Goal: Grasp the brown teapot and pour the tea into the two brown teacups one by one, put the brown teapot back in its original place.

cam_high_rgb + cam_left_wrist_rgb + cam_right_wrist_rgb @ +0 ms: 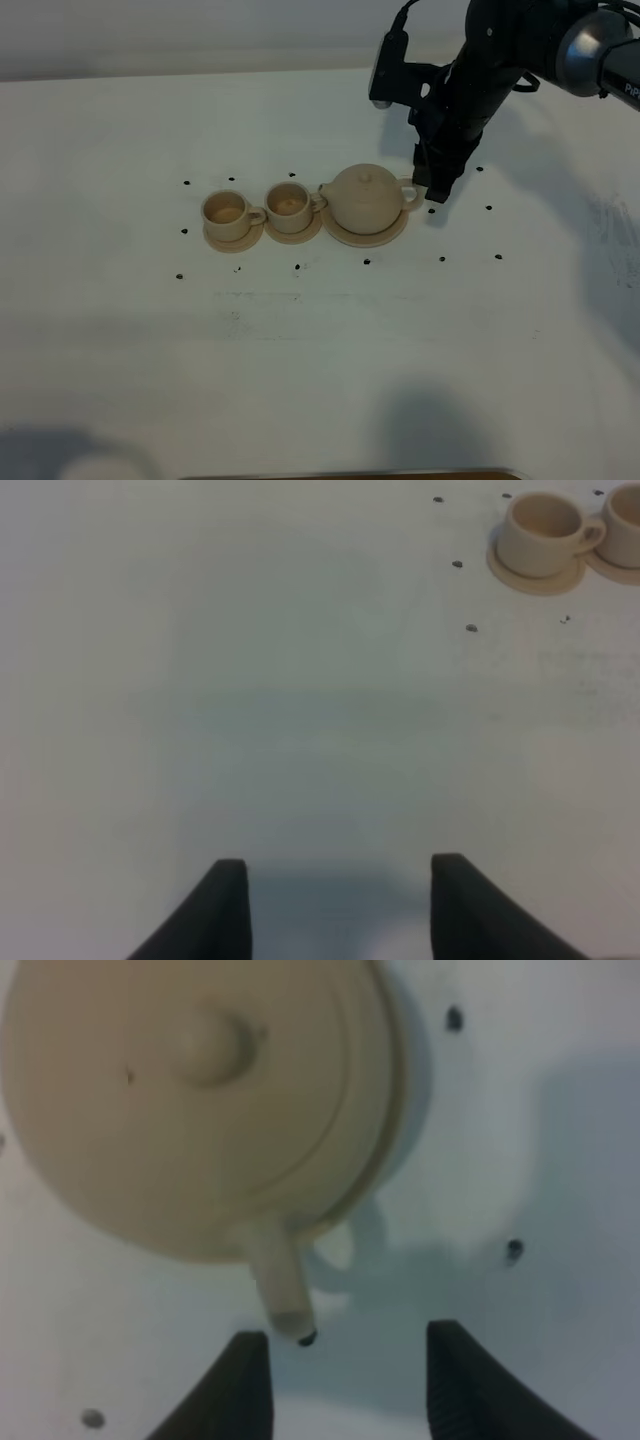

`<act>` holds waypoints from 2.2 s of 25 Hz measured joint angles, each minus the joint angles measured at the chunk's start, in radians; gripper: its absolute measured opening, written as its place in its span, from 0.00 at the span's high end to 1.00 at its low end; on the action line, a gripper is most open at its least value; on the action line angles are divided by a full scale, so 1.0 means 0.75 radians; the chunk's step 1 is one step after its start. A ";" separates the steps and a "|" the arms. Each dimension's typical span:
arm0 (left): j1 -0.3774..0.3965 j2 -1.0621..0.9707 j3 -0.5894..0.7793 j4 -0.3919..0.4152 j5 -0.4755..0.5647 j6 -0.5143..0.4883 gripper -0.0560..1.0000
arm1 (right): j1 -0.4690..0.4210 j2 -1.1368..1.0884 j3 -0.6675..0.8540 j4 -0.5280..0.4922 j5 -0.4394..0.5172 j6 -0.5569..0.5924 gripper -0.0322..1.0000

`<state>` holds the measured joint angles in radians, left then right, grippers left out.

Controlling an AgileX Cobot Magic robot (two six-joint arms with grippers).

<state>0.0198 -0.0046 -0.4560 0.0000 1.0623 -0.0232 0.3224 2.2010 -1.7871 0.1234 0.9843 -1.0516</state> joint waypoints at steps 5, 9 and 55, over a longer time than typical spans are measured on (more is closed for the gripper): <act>0.000 0.000 0.000 0.000 0.000 0.000 0.50 | 0.003 0.009 -0.017 -0.003 0.054 -0.054 0.63; 0.000 0.000 0.000 0.000 0.000 0.000 0.50 | 0.006 0.009 -0.022 -0.003 0.068 -0.071 0.63; 0.000 0.000 0.000 0.000 0.000 0.000 0.50 | 0.046 0.136 -0.129 -0.011 0.110 -0.078 0.66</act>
<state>0.0198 -0.0046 -0.4560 0.0000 1.0623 -0.0232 0.3572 2.3033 -1.8841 0.1154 1.0666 -1.1104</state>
